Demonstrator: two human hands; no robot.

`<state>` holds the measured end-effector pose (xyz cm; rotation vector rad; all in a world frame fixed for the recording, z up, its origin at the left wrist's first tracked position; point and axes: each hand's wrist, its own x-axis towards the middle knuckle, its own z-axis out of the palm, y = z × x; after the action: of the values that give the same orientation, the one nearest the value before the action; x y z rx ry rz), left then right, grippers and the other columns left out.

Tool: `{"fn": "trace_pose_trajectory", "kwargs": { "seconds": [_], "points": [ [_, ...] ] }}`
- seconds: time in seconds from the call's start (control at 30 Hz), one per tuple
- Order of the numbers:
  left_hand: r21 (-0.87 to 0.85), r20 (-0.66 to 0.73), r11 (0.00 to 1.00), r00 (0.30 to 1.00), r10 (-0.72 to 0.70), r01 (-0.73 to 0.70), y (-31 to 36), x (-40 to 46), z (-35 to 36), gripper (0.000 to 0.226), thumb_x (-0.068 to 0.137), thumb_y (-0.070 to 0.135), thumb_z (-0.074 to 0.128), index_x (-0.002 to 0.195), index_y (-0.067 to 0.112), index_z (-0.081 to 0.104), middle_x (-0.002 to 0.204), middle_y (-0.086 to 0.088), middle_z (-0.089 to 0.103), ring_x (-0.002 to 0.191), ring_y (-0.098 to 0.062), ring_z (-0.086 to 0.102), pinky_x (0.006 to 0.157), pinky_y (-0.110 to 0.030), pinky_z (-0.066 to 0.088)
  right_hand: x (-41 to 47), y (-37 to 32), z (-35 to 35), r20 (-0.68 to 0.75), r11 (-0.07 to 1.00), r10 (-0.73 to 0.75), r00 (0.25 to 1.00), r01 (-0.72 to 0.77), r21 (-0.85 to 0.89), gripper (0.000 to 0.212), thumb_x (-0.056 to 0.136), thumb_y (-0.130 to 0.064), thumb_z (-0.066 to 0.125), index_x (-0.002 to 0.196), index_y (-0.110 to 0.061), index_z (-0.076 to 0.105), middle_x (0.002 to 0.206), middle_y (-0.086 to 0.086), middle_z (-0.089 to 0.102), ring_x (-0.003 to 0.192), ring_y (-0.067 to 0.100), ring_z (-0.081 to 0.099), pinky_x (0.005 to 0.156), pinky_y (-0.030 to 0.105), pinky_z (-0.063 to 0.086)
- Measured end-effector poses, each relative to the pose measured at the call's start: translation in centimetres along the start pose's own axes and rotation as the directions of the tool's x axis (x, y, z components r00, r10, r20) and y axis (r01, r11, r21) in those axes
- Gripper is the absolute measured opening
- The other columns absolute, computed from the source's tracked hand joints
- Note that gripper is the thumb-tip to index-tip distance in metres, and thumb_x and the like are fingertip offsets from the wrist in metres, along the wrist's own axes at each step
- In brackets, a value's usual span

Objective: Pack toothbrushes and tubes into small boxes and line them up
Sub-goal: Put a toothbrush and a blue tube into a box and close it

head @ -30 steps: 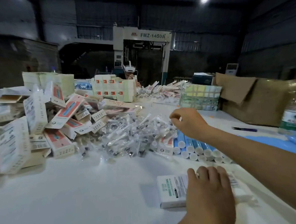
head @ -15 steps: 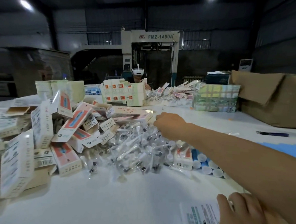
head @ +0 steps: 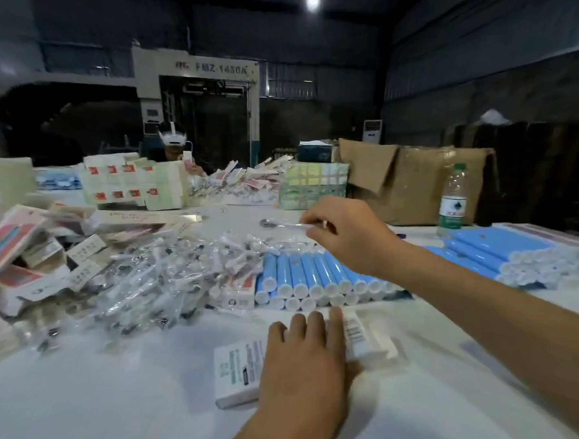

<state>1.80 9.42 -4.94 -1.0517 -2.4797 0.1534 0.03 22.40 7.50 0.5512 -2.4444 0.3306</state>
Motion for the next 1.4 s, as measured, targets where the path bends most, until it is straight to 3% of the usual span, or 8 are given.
{"fn": "trace_pose_trajectory", "kwargs": {
  "seconds": [0.07,0.17,0.33,0.73,0.93,1.1,1.2,1.4],
  "points": [
    [-0.046,-0.032,0.978,0.978,-0.204,0.203,1.9,-1.8,-1.8,0.076,0.085,0.062,0.047,0.145,0.017,0.032,0.12,-0.005,0.05,0.106,-0.026,0.048,0.086,-0.044,0.036,-5.4,1.2,-1.5,-0.152,0.986,0.144,0.978,-0.13,0.101,0.01,0.089,-0.008,0.062,0.095,-0.008,0.07,0.085,-0.003,0.059,0.074,0.008,0.047,0.068,0.007,0.033],
    [-0.055,-0.142,0.981,0.971,-0.191,0.185,2.7,-1.5,-0.8,0.071,0.093,0.062,0.022,0.149,0.026,0.001,0.134,0.004,0.033,0.121,-0.02,0.031,0.093,-0.037,0.023,-12.1,2.9,-1.5,-0.222,0.935,0.332,0.917,-0.29,0.201,0.011,0.086,-0.002,0.063,0.09,-0.009,0.07,0.081,-0.002,0.06,0.07,0.006,0.049,0.068,0.009,0.036],
    [-0.075,-0.12,0.95,0.943,-0.309,0.302,2.8,-1.7,-2.0,0.073,0.089,0.063,0.015,0.151,0.025,0.006,0.135,0.007,0.039,0.12,-0.018,0.037,0.096,-0.034,0.028,-15.9,4.7,-0.8,-0.239,0.918,0.386,0.891,-0.344,0.198,0.012,0.086,0.001,0.063,0.089,-0.008,0.071,0.082,-0.011,0.056,0.077,0.002,0.052,0.073,0.007,0.036],
    [-0.017,-0.281,0.987,0.946,-0.159,0.161,5.4,-2.0,-2.4,0.071,0.058,0.049,0.083,0.113,0.005,0.068,0.084,-0.006,0.067,0.069,-0.026,0.063,0.057,-0.04,0.051,-16.2,1.4,1.2,-0.245,0.989,0.141,0.959,-0.145,0.002,0.011,0.081,-0.008,0.067,0.089,-0.009,0.075,0.079,0.006,0.058,0.065,0.02,0.055,0.057,0.025,0.045],
    [-0.03,-0.288,0.989,0.946,-0.148,0.146,5.3,-1.8,-2.3,0.071,0.058,0.045,0.084,0.113,0.004,0.068,0.084,-0.008,0.067,0.069,-0.028,0.063,0.055,-0.042,0.05,-16.5,0.4,1.0,-0.045,0.763,0.423,0.905,-0.329,0.557,0.033,0.092,-0.004,0.054,0.115,-0.027,0.059,0.084,-0.005,0.07,0.085,0.006,0.063,0.072,0.016,0.049],
    [-0.117,-0.126,0.934,0.928,-0.351,0.337,4.6,-1.5,-3.3,0.078,0.086,0.059,0.048,0.147,0.014,0.03,0.125,-0.004,0.052,0.111,-0.026,0.051,0.089,-0.042,0.04,-16.4,0.4,1.1,-0.259,0.846,0.443,0.858,-0.304,0.439,0.022,0.086,-0.003,0.064,0.099,-0.02,0.066,0.087,-0.013,0.058,0.083,0.0,0.054,0.07,0.007,0.04],
    [-0.066,-0.188,0.929,0.91,-0.37,0.364,4.1,-1.6,-2.2,0.075,0.091,0.064,0.017,0.151,0.023,-0.001,0.14,0.003,0.033,0.126,-0.02,0.033,0.099,-0.035,0.026,-16.3,0.2,1.9,-0.165,0.825,0.455,0.875,-0.345,0.448,0.014,0.086,-0.005,0.065,0.094,-0.015,0.072,0.083,-0.015,0.061,0.08,0.001,0.057,0.071,0.011,0.044],
    [0.008,-0.144,0.932,0.922,-0.358,0.363,4.7,-1.2,-1.5,0.074,0.094,0.062,0.022,0.149,0.022,-0.004,0.14,0.0,0.032,0.125,-0.021,0.032,0.097,-0.036,0.024,-16.2,-0.2,2.3,0.022,0.572,0.563,0.826,-0.408,0.711,0.038,0.084,0.004,0.061,0.09,-0.032,0.074,0.081,-0.014,0.073,0.075,0.005,0.066,0.065,0.016,0.05]
  ]
}}
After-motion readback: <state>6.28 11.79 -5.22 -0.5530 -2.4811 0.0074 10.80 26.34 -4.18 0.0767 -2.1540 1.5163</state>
